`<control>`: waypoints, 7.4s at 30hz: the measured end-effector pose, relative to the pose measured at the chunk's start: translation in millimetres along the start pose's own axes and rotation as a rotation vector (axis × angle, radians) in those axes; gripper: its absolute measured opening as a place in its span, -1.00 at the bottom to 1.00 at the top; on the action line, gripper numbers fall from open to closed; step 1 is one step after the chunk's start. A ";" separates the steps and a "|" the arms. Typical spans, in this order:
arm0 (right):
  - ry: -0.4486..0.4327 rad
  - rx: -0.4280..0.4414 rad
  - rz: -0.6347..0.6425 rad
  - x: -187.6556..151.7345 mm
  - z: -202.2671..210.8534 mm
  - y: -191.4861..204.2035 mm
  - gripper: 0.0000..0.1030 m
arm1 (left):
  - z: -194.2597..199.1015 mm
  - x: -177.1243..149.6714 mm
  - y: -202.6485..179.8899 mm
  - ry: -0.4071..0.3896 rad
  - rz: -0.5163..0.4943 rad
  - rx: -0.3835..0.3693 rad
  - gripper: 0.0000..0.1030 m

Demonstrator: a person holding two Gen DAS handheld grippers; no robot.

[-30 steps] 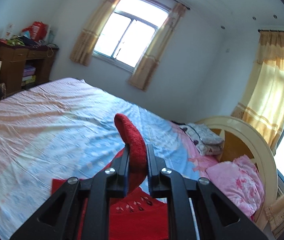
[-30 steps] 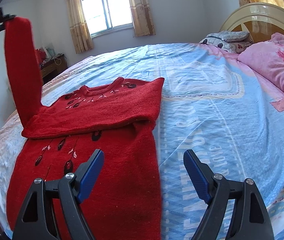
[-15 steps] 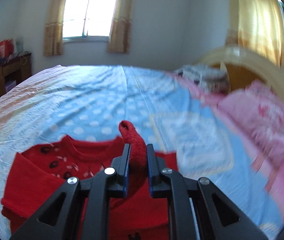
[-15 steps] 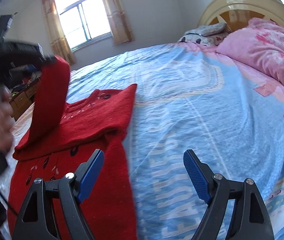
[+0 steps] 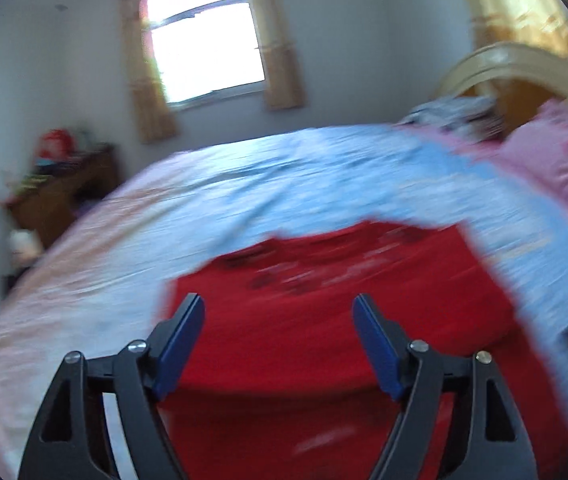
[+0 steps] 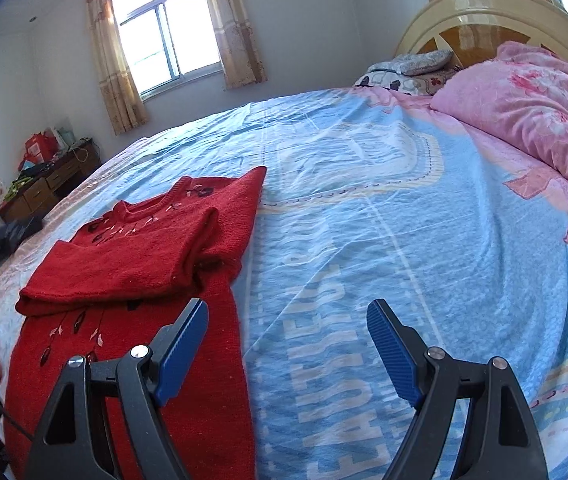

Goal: Fold small clothes

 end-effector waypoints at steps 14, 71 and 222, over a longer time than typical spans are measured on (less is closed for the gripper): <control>-0.009 0.125 0.028 -1.8 10.1 33.0 0.59 | -35.1 -69.3 101.8 0.221 0.228 0.027 0.62; 0.087 -0.088 0.176 51.1 -43.0 50.8 -0.71 | -15.9 -83.7 132.7 0.108 0.420 0.048 1.00; 0.389 0.230 0.039 -144.5 127.0 3.6 -0.89 | 132.9 -187.8 64.6 0.479 0.279 -0.518 -0.84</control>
Point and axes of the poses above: each gripper's, at about its wrist camera, not at the fingertips, and z roughly against the way its jaws point, y to its left, x to its top, the point moved 4 cm from there along -z, roughly the way its jaws point, and after that the axes turned 3 degrees about -x, right-handed, at the moved point
